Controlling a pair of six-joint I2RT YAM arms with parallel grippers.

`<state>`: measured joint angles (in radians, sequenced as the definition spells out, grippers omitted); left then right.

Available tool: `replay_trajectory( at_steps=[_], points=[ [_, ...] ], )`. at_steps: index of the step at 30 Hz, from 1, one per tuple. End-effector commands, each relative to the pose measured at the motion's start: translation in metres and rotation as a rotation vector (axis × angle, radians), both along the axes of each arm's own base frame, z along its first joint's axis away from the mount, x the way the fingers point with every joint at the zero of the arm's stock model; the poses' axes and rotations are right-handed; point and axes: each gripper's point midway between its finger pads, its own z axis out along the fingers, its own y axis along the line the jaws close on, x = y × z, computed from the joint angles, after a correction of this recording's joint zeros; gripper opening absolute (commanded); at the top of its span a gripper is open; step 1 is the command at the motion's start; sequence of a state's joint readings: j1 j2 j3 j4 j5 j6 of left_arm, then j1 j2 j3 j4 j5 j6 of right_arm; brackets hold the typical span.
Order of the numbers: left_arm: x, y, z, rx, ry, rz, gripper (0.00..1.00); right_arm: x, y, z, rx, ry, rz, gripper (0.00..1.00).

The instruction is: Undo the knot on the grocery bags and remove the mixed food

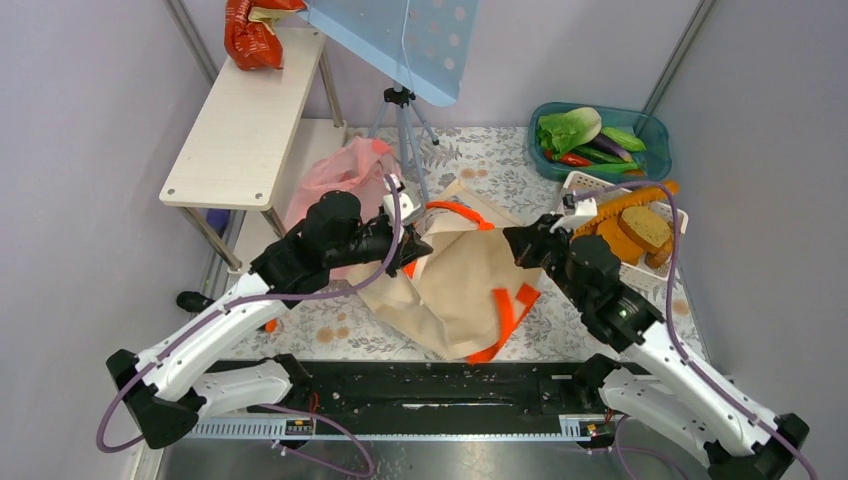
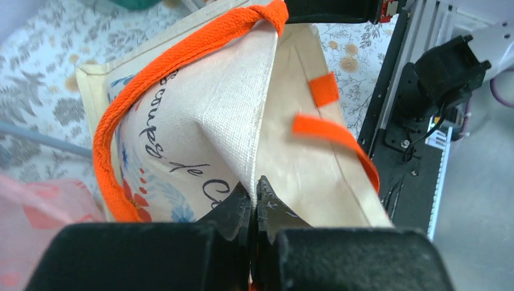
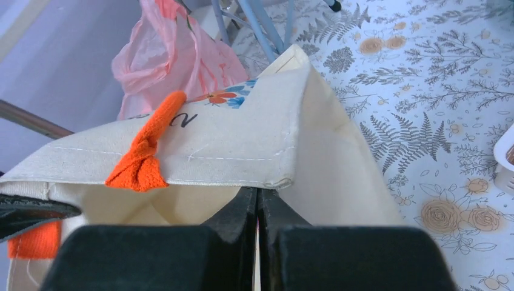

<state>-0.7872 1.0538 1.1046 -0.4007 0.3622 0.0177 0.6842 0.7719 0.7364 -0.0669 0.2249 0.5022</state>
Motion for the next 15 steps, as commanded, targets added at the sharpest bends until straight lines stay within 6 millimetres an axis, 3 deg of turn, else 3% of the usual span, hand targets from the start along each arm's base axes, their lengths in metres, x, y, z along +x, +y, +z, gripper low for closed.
replay_trajectory(
  at_steps=[1,2,8,11,15],
  points=[
    [-0.009,-0.009,0.066,-0.097,-0.344,-0.108,0.0,-0.01,-0.011,0.006,-0.004,-0.098,0.014,0.0],
    [-0.012,-0.009,0.062,-0.09,-0.349,-0.121,0.0,-0.015,-0.013,0.01,0.002,-0.119,0.026,0.0],
    [-0.017,-0.003,0.03,-0.054,-0.274,-0.102,0.0,-0.041,-0.027,0.029,0.025,-0.242,0.069,0.42],
    [-0.018,-0.005,0.033,-0.076,-0.22,-0.086,0.0,-0.045,-0.032,0.023,-0.033,-0.249,0.082,0.66],
    [-0.02,-0.009,0.041,-0.119,-0.171,-0.082,0.0,-0.048,-0.04,0.014,-0.139,-0.216,0.09,0.8]
  ],
)
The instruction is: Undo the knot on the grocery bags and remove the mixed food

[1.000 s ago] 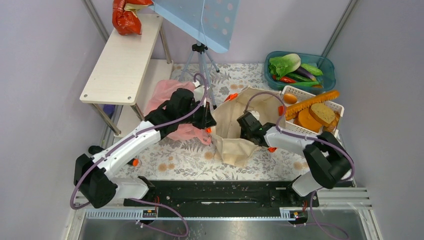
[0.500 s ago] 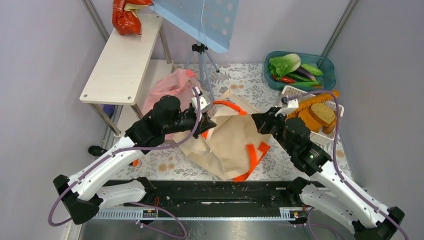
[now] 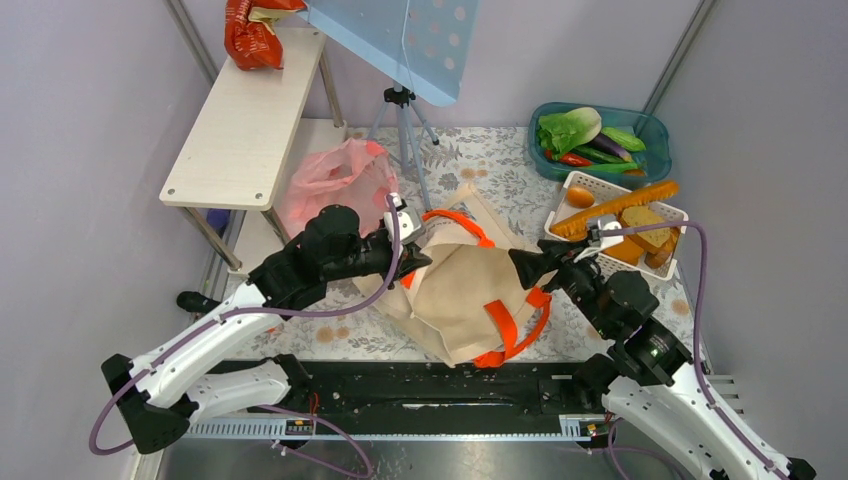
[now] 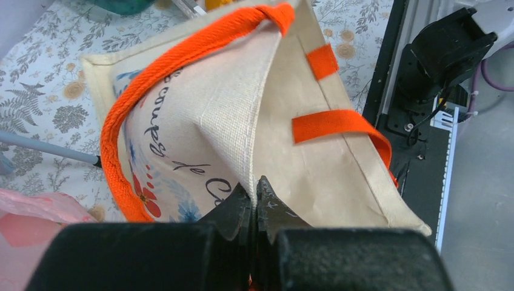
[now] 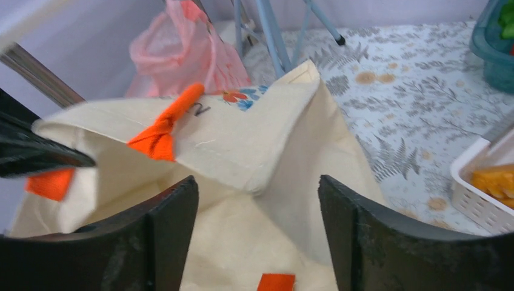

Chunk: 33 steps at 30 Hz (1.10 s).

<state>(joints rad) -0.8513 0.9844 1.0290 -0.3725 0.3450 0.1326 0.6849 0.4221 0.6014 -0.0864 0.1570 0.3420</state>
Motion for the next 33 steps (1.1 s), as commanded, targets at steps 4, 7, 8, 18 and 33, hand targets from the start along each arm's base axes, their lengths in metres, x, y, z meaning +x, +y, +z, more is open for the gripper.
replay_trajectory(
  at_steps=[4,7,8,18,33],
  points=[
    [0.014,-0.007,0.043,-0.116,0.043,0.061,0.0,-0.004,-0.015,-0.008,-0.204,0.007,-0.006,0.87],
    [0.022,-0.005,0.044,-0.133,0.102,0.093,0.0,-0.006,-0.014,-0.016,-0.266,0.009,0.021,0.94],
    [0.024,-0.005,0.046,-0.145,0.116,0.098,0.0,-0.006,-0.012,-0.019,-0.285,0.014,0.041,0.96],
    [0.036,-0.002,0.055,-0.216,0.192,0.077,0.0,0.019,0.004,-0.064,-0.381,0.148,0.035,0.82],
    [0.099,0.019,0.029,-0.203,0.341,0.316,0.44,0.018,-0.05,0.002,-0.522,0.335,-0.175,0.0]
  ],
)
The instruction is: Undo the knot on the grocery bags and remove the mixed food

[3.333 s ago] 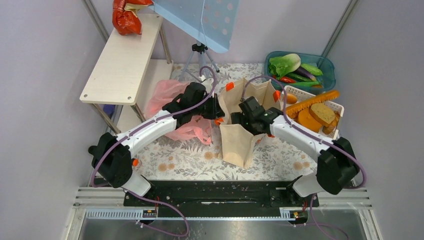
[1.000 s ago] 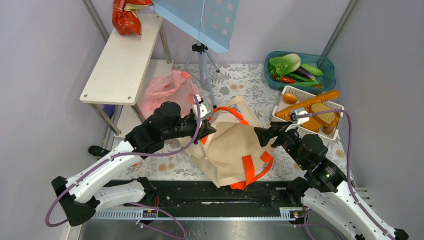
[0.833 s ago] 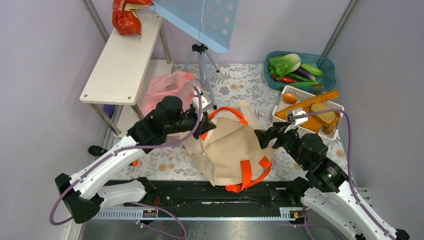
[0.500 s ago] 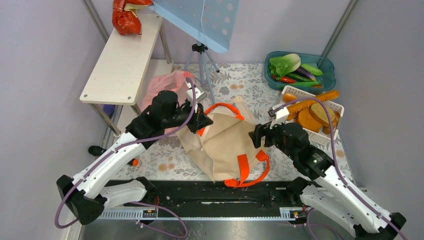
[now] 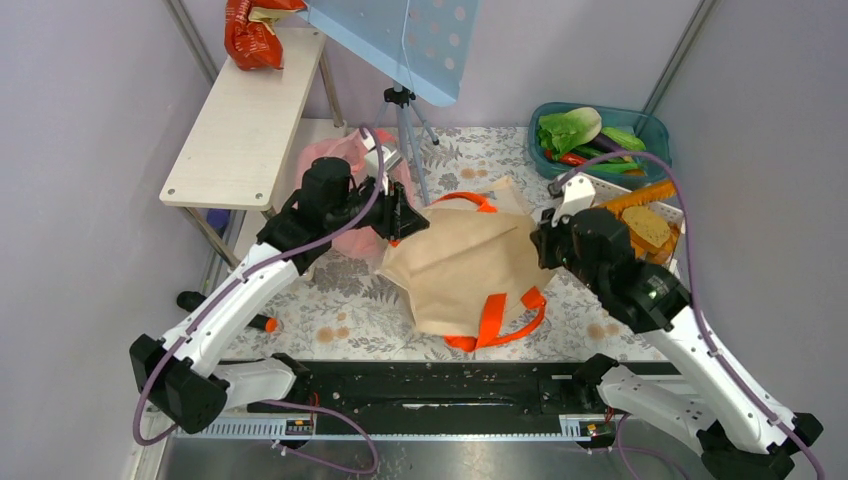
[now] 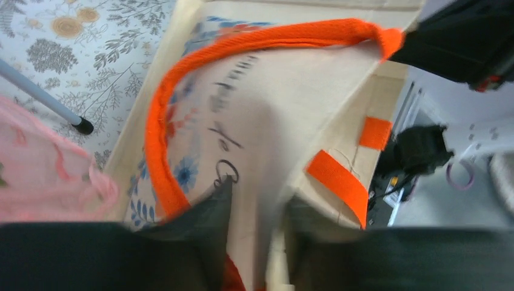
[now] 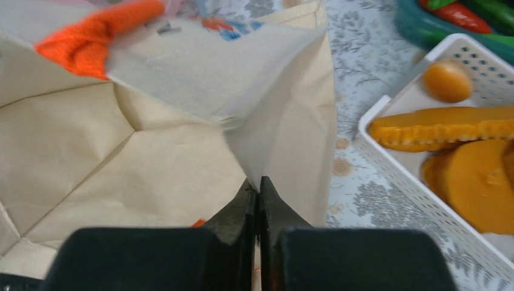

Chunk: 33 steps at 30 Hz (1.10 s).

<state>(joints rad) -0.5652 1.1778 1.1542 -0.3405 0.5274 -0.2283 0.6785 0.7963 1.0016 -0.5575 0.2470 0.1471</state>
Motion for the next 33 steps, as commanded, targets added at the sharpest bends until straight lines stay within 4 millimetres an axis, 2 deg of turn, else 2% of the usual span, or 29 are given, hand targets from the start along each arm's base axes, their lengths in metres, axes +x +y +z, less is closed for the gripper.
replay_trajectory(
  at_steps=[1,2,3,4,8,13,16,20,24,28,33],
  points=[
    [0.03,0.01,0.019,0.001,-0.035,0.118,0.67,-0.003,-0.04,0.02,-0.081,0.089,-0.151,0.0],
    [0.031,0.013,0.018,0.023,-0.032,0.131,0.86,-0.002,-0.046,0.02,-0.088,0.113,-0.172,0.0],
    [0.033,0.016,0.019,0.043,-0.037,0.145,0.97,-0.001,-0.051,0.02,-0.086,0.131,-0.188,0.0],
    [0.035,0.02,0.021,0.059,-0.051,0.16,0.99,0.002,-0.057,0.02,-0.081,0.148,-0.209,0.0],
    [0.046,0.044,0.03,0.129,-0.147,0.271,0.99,0.011,-0.068,0.015,0.01,0.242,-0.236,0.0],
    [0.08,0.092,0.036,0.276,-0.236,0.544,0.99,0.038,-0.071,-0.008,0.092,0.384,-0.232,0.0],
    [0.104,0.119,0.029,0.425,-0.252,0.69,0.99,0.053,-0.081,-0.017,0.108,0.424,-0.271,0.0],
    [0.134,0.151,0.015,0.613,-0.251,0.862,0.99,0.064,-0.097,-0.012,0.13,0.396,-0.327,0.0],
    [0.159,0.16,0.014,0.661,-0.271,0.914,0.99,0.066,-0.114,-0.011,0.147,0.397,-0.365,0.0],
    [0.183,0.142,0.012,0.642,-0.332,0.826,0.99,0.063,-0.13,-0.017,0.123,0.408,-0.416,0.0],
    [0.212,0.158,0.014,0.731,-0.358,0.886,0.99,0.06,-0.141,-0.017,0.121,0.405,-0.45,0.0]
  ],
)
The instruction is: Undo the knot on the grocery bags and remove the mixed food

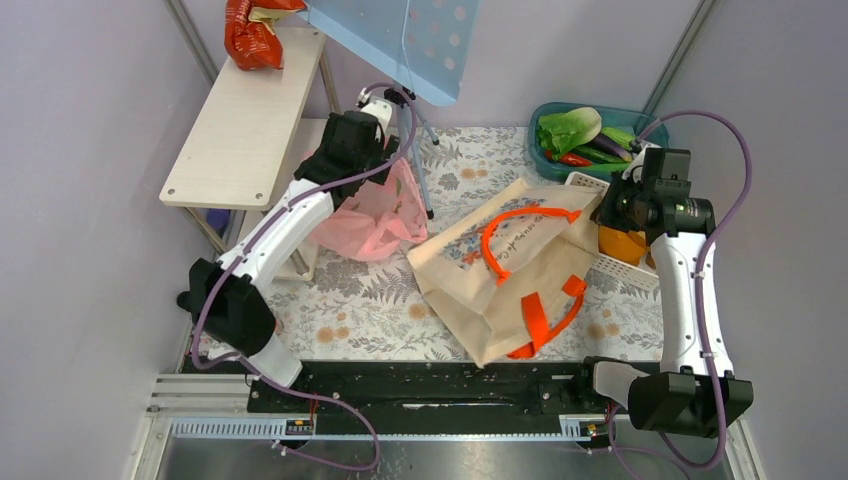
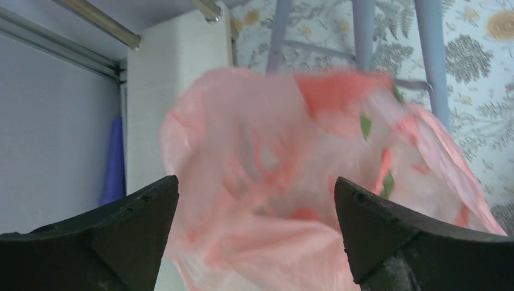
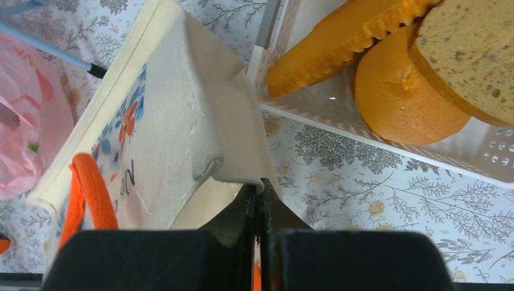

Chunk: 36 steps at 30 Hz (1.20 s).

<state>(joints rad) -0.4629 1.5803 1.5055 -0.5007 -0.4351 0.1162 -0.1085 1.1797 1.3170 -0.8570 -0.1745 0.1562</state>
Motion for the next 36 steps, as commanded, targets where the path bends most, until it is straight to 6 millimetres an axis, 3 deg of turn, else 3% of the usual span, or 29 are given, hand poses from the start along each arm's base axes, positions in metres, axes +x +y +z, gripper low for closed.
replay_trajectory(
  at_steps=[1,4,6,9,17,22,30,36],
  points=[
    [0.036,0.016,0.051,0.054,-0.16,0.06,0.99,-0.005,-0.008,0.006,-0.027,-0.008,-0.004,0.0],
    [0.044,0.027,0.053,0.079,-0.165,0.1,0.99,-0.004,-0.005,0.006,-0.011,-0.007,0.006,0.0],
    [0.044,0.024,0.055,0.053,-0.183,0.079,0.99,-0.004,-0.005,0.006,-0.009,-0.009,0.007,0.0],
    [0.038,0.015,0.041,-0.069,-0.127,0.017,0.99,-0.003,-0.004,0.007,-0.004,-0.01,0.007,0.0],
    [-0.002,-0.03,-0.037,-0.326,0.141,-0.134,0.99,-0.003,0.003,0.027,0.041,-0.062,-0.005,0.0],
    [-0.02,-0.044,-0.069,-0.408,0.235,-0.161,0.99,-0.003,0.009,0.048,0.07,-0.132,-0.001,0.0],
    [-0.059,-0.08,-0.108,-0.467,0.357,-0.264,0.99,0.004,0.012,0.046,0.092,-0.128,0.008,0.0],
    [-0.064,-0.064,-0.147,-0.323,0.421,-0.151,0.99,0.009,0.014,0.046,0.108,-0.134,0.018,0.0]
  ],
)
